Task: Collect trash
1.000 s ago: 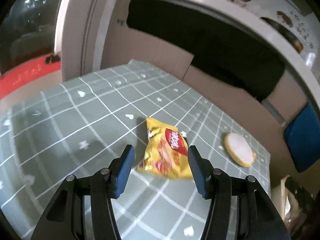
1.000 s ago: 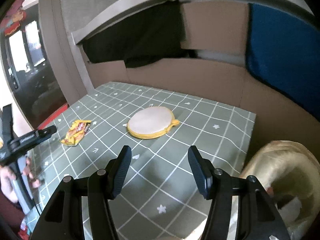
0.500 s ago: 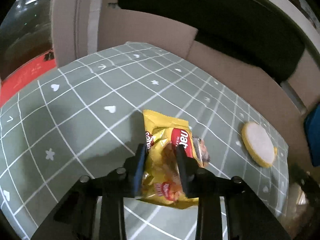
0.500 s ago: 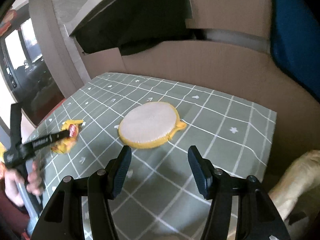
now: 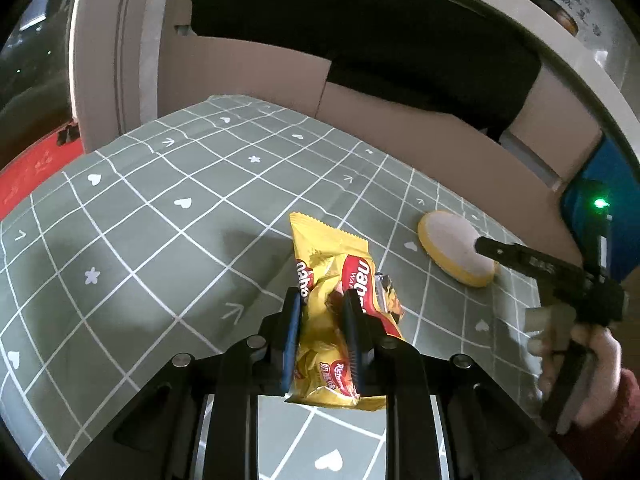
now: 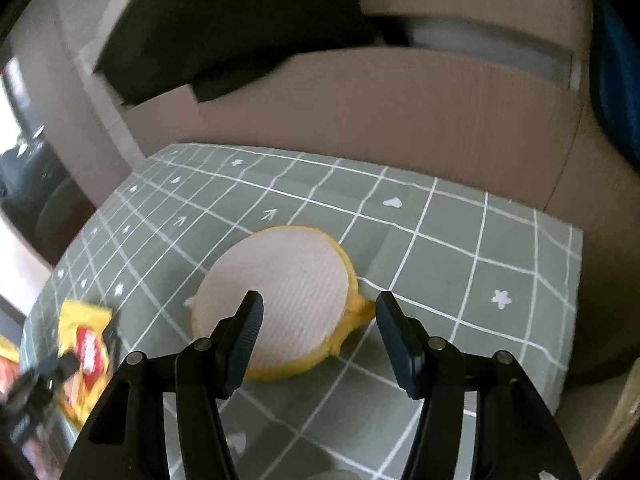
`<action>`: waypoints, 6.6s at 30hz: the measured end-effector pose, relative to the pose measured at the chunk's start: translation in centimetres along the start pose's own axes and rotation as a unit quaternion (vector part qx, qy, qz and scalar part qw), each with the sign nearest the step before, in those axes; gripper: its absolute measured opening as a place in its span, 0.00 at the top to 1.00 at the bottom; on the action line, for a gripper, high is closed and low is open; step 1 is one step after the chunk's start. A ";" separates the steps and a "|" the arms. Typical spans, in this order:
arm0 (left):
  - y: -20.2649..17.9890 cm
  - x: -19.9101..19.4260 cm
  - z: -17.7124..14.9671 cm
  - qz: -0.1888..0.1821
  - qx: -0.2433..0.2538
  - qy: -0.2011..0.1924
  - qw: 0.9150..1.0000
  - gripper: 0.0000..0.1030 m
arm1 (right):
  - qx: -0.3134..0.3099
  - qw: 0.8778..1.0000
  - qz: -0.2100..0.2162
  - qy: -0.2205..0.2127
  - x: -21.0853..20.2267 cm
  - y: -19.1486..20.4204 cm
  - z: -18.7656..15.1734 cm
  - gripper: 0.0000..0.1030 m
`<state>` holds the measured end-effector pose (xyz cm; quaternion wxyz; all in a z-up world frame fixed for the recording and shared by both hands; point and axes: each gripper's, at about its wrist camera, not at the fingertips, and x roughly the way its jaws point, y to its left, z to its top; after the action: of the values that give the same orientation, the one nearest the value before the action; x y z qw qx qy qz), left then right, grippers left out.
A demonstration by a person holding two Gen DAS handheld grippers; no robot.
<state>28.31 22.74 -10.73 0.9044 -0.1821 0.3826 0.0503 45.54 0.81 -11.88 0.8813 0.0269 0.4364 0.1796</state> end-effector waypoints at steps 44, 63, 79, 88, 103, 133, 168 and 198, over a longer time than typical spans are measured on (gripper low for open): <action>-3.2 4.2 1.3 -0.046 0.037 0.066 0.996 0.79 | -0.011 0.991 0.128 0.030 1.9 1.5 1.2 0.60; -2.6 2.7 0.6 -0.042 0.018 0.044 0.998 0.81 | -0.077 0.980 0.184 0.022 -1.5 6.8 0.3 0.86; -11.5 -8.2 0.3 -0.043 0.112 -0.080 0.990 0.82 | -0.103 0.984 0.088 -0.117 -18.0 2.5 -3.6 0.86; -20.2 -11.3 -1.6 -0.095 0.177 -0.100 0.975 0.82 | -0.068 0.982 0.038 -0.174 -25.1 -3.6 -7.4 0.86; -34.1 -5.6 -8.3 -0.216 0.228 -0.010 0.950 0.82 | 0.034 0.978 -0.091 -0.187 -28.7 -16.9 -14.5 0.86; -33.4 -0.6 -12.3 -0.195 0.254 0.039 0.947 0.81 | 0.098 0.986 -0.082 -0.110 -23.2 -20.8 -20.4 0.86; -21.4 -21.1 -17.5 -0.063 0.253 -0.136 0.956 0.50 | -0.007 0.974 -0.127 -0.187 -33.7 -3.1 -28.8 0.44; -18.1 -24.2 -19.1 -0.011 0.204 -0.159 0.966 0.50 | -0.026 0.973 -0.120 -0.194 -34.2 0.1 -30.2 0.44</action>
<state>2.62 0.09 -0.47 0.9722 0.0129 0.2338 -0.0102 3.03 -13.99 -4.49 0.9647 -0.0141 0.2520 0.0756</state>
